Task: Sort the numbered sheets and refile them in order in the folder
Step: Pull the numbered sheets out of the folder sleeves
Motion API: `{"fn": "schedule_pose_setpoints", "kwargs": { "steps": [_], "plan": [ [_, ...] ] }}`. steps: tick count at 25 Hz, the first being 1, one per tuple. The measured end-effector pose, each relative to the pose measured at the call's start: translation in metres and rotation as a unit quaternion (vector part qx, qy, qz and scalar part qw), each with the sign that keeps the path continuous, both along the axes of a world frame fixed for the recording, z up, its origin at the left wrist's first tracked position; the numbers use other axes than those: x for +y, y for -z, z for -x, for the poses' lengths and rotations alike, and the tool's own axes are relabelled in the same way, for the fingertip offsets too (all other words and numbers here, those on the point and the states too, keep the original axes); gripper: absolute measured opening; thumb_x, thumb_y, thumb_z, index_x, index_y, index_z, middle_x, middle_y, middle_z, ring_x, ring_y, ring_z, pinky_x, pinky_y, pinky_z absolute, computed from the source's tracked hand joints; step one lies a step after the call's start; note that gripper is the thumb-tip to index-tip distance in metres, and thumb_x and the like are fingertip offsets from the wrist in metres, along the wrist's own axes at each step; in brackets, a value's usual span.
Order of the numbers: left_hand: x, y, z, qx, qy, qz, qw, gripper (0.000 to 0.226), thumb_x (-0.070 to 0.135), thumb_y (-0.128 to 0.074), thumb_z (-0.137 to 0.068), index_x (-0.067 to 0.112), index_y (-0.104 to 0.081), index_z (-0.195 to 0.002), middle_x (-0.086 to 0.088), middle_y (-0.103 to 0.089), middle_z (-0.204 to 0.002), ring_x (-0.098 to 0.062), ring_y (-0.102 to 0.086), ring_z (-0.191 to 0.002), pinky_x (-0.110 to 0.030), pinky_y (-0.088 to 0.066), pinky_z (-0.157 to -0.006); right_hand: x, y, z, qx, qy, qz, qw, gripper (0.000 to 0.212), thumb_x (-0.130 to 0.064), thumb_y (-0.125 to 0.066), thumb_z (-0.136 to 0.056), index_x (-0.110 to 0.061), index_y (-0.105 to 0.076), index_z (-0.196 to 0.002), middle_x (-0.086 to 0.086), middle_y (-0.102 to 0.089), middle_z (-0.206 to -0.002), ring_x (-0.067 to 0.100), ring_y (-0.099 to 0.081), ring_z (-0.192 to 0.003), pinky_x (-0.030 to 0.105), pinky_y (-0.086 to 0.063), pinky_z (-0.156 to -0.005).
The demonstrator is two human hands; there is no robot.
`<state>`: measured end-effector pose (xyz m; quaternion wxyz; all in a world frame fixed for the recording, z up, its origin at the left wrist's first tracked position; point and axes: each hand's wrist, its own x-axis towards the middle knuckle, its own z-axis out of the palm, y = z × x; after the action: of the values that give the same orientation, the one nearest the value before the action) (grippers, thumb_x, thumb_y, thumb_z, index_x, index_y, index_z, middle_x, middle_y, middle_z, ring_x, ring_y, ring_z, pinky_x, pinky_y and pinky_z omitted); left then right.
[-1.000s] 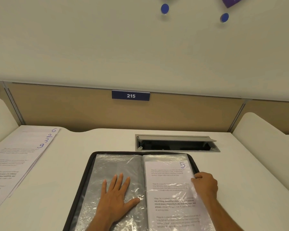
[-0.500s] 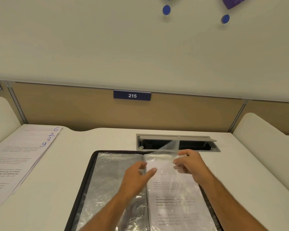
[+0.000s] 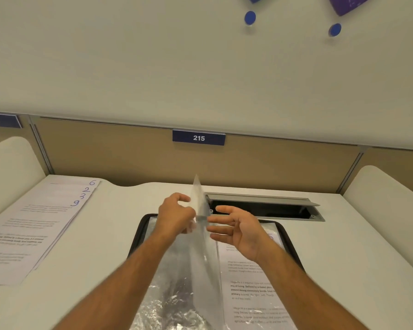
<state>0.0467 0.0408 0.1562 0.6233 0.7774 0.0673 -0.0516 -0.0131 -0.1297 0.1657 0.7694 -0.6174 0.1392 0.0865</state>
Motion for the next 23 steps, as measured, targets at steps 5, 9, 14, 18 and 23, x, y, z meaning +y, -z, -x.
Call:
{"fn": "schedule_pose_setpoints", "kwargs": {
  "steps": [5, 9, 14, 18, 23],
  "plan": [
    [0.067, 0.037, -0.021, 0.019, -0.026, -0.125, 0.992, 0.037, -0.001, -0.065, -0.079, 0.014, -0.058, -0.113, -0.013, -0.068, -0.088, -0.028, -0.072, -0.067, -0.036, -0.062, -0.059, -0.028, 0.064, 0.003, -0.011, 0.048, 0.381, 0.923, 0.019, -0.027, -0.056, -0.101, -0.022, -0.063, -0.118, 0.002, -0.069, -0.12, 0.015, -0.067, -0.103, 0.026, -0.055, -0.084],
    [0.098, 0.087, -0.025, 0.02, 0.006, -0.285, 0.958, 0.048, 0.01, -0.066, -0.079, 0.016, -0.055, -0.125, -0.01, -0.067, -0.104, -0.027, -0.07, -0.081, -0.04, -0.06, -0.078, -0.055, 0.121, 0.02, 0.012, -0.059, 0.572, 0.818, 0.071, -0.071, -0.031, -0.093, -0.03, -0.034, -0.151, -0.003, -0.034, -0.16, 0.019, -0.033, -0.147, 0.041, -0.025, -0.121],
    [0.106, 0.132, -0.019, 0.031, 0.02, -0.327, 0.944, 0.052, 0.019, -0.061, -0.089, 0.015, -0.047, -0.139, -0.009, -0.066, -0.112, -0.025, -0.062, -0.091, -0.035, -0.052, -0.076, -0.081, 0.165, 0.029, 0.04, -0.131, 0.706, 0.694, 0.12, -0.09, 0.028, -0.056, -0.03, 0.01, -0.158, 0.0, 0.018, -0.167, 0.022, 0.015, -0.154, 0.052, 0.011, -0.123],
    [0.107, 0.143, -0.017, -0.008, 0.04, -0.436, 0.899, 0.063, 0.038, -0.065, -0.088, 0.019, -0.04, -0.142, -0.003, -0.056, -0.12, -0.025, -0.055, -0.107, -0.039, -0.049, -0.085, -0.083, 0.168, 0.029, 0.032, -0.13, 0.719, 0.682, 0.122, -0.09, 0.031, -0.054, -0.03, 0.01, -0.158, 0.0, 0.017, -0.167, 0.021, 0.016, -0.154, 0.052, 0.01, -0.123],
    [0.061, 0.14, -0.018, -0.13, 0.07, -0.481, 0.864, 0.051, 0.03, -0.059, -0.09, 0.027, -0.047, -0.14, 0.003, -0.051, -0.141, -0.023, -0.047, -0.126, -0.043, -0.041, -0.101, -0.089, 0.156, 0.011, 0.007, -0.069, 0.732, 0.678, 0.096, -0.085, 0.006, -0.079, -0.033, -0.041, -0.145, -0.007, -0.04, -0.153, 0.016, -0.036, -0.141, 0.043, -0.026, -0.117]
  ]
}}
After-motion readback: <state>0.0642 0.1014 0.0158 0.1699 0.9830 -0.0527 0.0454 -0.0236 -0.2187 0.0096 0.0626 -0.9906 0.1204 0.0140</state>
